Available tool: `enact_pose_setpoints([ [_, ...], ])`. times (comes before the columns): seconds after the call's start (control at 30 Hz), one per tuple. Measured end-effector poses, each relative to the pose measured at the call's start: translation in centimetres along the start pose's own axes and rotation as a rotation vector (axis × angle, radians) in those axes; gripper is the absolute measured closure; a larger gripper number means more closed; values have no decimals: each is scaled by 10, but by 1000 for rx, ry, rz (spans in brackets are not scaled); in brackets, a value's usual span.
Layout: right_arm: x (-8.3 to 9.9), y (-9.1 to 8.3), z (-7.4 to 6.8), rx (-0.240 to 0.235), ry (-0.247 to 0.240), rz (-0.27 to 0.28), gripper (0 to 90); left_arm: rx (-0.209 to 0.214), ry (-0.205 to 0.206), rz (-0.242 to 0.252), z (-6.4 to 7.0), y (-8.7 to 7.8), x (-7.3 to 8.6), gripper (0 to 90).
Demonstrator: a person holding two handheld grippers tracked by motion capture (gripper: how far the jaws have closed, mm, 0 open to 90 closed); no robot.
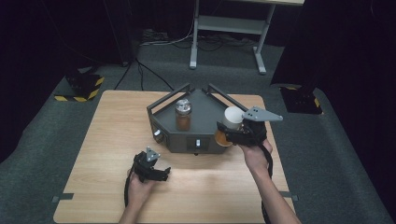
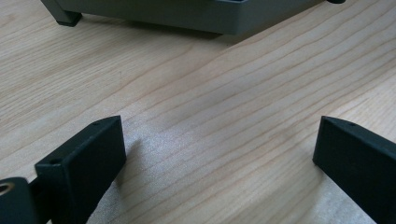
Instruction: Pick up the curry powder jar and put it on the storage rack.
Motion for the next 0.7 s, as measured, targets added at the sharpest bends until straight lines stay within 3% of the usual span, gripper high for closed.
enact_pose_setpoints([
  [0.2,-14,20,3,19,6,-7,354,0,0,0,0,0,0,25],
  [0.7,-29,72,5,102,27,-65,354,0,0,1,0,0,0,25],
])
Point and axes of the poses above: each handheld gripper's, and its own axes: y roughly forward along the jaws, x roughly out of its underside, z roughly to its right, the point moved 9 cm from there along y, roughly forward along the jaws
